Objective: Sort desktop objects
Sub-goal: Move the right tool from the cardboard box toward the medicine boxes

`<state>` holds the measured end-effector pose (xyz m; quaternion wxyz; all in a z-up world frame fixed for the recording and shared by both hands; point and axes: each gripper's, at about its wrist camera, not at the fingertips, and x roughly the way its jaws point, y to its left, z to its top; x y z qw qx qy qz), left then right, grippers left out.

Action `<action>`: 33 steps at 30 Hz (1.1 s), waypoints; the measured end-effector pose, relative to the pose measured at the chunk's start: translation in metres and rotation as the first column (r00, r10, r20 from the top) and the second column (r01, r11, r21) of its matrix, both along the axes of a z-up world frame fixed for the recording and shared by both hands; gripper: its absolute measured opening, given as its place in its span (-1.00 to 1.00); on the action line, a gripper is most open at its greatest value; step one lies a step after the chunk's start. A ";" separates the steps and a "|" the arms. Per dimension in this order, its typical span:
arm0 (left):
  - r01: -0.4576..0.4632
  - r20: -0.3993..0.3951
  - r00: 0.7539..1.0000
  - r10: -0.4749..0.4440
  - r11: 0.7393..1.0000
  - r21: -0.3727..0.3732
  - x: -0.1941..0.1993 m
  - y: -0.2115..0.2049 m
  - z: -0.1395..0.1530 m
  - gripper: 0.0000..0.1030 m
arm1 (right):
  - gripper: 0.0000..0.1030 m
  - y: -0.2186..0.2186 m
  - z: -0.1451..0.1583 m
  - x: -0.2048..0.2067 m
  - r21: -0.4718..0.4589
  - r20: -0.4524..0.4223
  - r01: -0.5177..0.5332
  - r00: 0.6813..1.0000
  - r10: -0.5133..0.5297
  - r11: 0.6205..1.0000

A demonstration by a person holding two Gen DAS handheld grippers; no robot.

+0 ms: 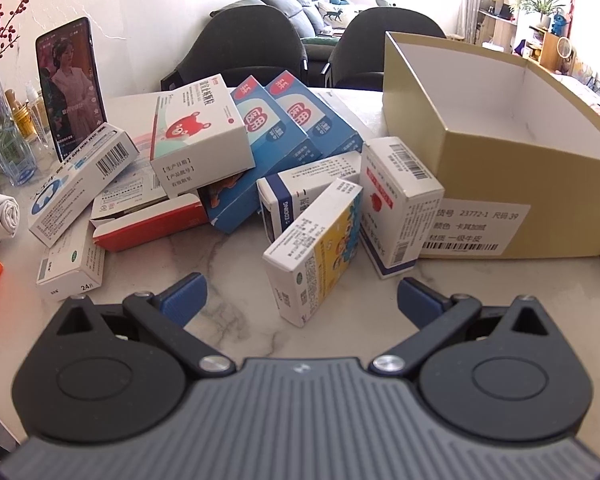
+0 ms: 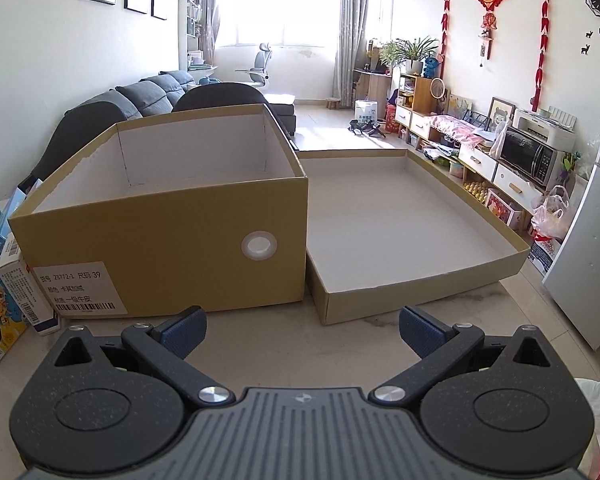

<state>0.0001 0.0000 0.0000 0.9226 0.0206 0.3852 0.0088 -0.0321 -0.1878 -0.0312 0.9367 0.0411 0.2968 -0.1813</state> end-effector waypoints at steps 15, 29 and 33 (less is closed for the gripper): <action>-0.033 0.080 0.996 0.036 0.999 -0.034 -0.003 0.012 0.004 1.00 | 1.00 -0.020 -0.003 -0.029 0.008 0.010 -0.014 1.000 0.014 1.000; -0.036 0.213 0.976 0.048 0.998 -0.059 -0.007 0.041 0.002 1.00 | 1.00 -0.014 0.009 -0.040 0.028 0.040 -0.103 0.994 0.102 0.994; -0.048 0.214 0.975 0.061 0.997 -0.066 -0.002 0.049 0.002 1.00 | 1.00 -0.008 0.013 -0.048 0.035 0.054 -0.138 0.989 0.136 0.990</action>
